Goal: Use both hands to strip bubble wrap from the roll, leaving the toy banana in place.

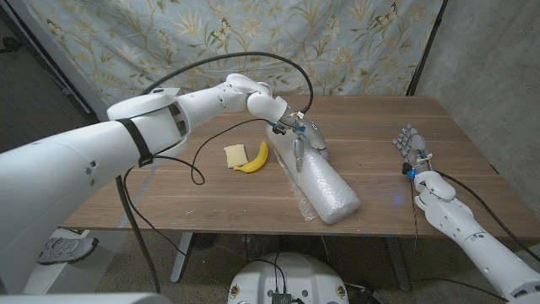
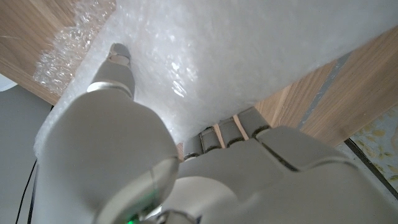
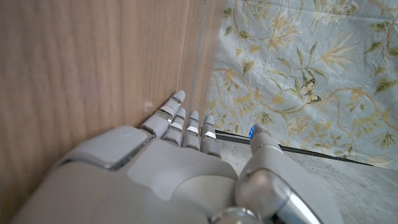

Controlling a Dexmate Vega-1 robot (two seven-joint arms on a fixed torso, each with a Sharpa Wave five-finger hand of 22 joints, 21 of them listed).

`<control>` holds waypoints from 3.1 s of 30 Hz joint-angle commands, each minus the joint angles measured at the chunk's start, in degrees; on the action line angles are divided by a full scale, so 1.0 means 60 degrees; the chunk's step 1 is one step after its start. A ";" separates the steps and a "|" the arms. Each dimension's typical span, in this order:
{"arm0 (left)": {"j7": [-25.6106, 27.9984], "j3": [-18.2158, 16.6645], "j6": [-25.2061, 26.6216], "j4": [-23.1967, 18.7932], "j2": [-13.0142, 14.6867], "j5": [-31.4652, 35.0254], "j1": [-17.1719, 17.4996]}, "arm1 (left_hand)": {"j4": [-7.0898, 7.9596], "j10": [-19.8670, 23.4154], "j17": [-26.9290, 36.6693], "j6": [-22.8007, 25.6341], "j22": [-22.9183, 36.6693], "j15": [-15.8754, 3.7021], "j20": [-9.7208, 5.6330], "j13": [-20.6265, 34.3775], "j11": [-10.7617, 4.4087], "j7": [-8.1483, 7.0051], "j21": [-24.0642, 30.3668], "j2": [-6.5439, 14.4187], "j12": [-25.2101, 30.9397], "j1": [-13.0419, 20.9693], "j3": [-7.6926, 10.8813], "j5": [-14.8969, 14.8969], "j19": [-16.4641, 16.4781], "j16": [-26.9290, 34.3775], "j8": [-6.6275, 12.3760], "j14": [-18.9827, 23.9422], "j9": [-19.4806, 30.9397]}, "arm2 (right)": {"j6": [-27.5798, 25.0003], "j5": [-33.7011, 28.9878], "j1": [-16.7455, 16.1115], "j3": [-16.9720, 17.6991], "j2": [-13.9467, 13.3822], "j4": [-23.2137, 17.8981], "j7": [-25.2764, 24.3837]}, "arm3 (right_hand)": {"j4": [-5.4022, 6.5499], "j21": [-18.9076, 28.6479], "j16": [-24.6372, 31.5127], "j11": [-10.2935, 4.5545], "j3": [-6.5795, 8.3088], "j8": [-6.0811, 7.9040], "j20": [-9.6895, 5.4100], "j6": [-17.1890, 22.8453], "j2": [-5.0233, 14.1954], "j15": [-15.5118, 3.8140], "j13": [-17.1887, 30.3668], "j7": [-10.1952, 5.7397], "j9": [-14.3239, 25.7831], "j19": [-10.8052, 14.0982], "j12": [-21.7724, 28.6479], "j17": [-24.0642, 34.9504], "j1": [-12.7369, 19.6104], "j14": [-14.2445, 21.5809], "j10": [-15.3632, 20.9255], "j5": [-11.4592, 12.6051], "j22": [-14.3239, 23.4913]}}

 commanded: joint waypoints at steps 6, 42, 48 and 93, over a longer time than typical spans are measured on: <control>0.0794 -0.0663 0.0230 -0.0387 0.0315 0.0568 0.0319 | 0.0056 0.1071 0.1669 0.0476 0.0077 -0.1389 -0.0078 0.2181 -0.0891 -0.0066 0.0242 0.0985 0.0295 0.1226 -0.0158 0.0020 0.0258 0.0314 0.0195 0.1612 0.0127 | -0.0049 0.0053 -0.0089 0.0005 0.0006 0.0011 -0.0007 | -0.0013 0.0030 0.0069 0.0004 0.0015 0.0023 0.0013 -0.0020 0.0010 0.0017 0.0045 0.0020 0.0034 -0.0010 0.0054 0.0003 -0.0065 0.0013 0.0004 0.0006 0.0040; -0.0482 -0.1305 0.1036 -0.1403 0.0656 -0.0114 0.0478 | 0.0174 0.0840 0.1753 0.0306 0.0124 -0.1341 -0.0083 0.2715 -0.0843 0.0001 0.0357 0.1058 0.0432 0.1333 -0.0295 0.0032 -0.0095 0.0119 0.0113 0.1359 0.0213 | 0.0037 -0.0038 -0.0287 0.0178 -0.0317 -0.0593 -0.0013 | -0.0013 0.0035 0.0077 -0.0014 0.0032 0.0032 0.0006 -0.0017 0.0013 0.0008 0.0049 0.0029 0.0035 -0.0010 0.0059 0.0005 -0.0069 0.0012 0.0010 0.0006 0.0039; -0.0790 -0.1373 0.1230 -0.1538 0.0675 -0.0237 0.0511 | 0.0189 0.0805 0.1743 0.0263 0.0124 -0.1341 -0.0075 0.2762 -0.0857 -0.0022 0.0372 0.1068 0.0426 0.1313 -0.0304 0.0033 -0.0130 0.0067 0.0088 0.1336 0.0215 | 0.0168 -0.0066 -0.0443 0.0294 -0.0380 -0.0959 -0.0089 | -0.0019 0.0035 0.0076 -0.0016 0.0036 0.0038 0.0002 -0.0004 0.0010 -0.0002 0.0050 0.0039 0.0035 -0.0013 0.0056 0.0004 -0.0065 0.0008 0.0000 0.0006 0.0039; -0.2217 -0.2202 0.2706 -0.2888 0.1072 -0.1460 0.0996 | 0.0179 0.0944 0.1882 0.0470 0.0122 -0.1315 -0.0067 0.2820 -0.0804 0.0034 0.0563 0.1192 0.0366 0.1396 -0.0361 0.0044 -0.0180 0.0026 0.0142 0.1370 0.0272 | 0.0065 -0.0296 -0.0979 0.0573 -0.0722 -0.2450 -0.0171 | -0.0023 0.0025 0.0071 0.0021 0.0058 0.0033 0.0019 -0.0005 0.0011 0.0056 0.0051 0.0047 0.0033 -0.0060 0.0035 0.0007 -0.0068 -0.0031 -0.0062 0.0003 0.0040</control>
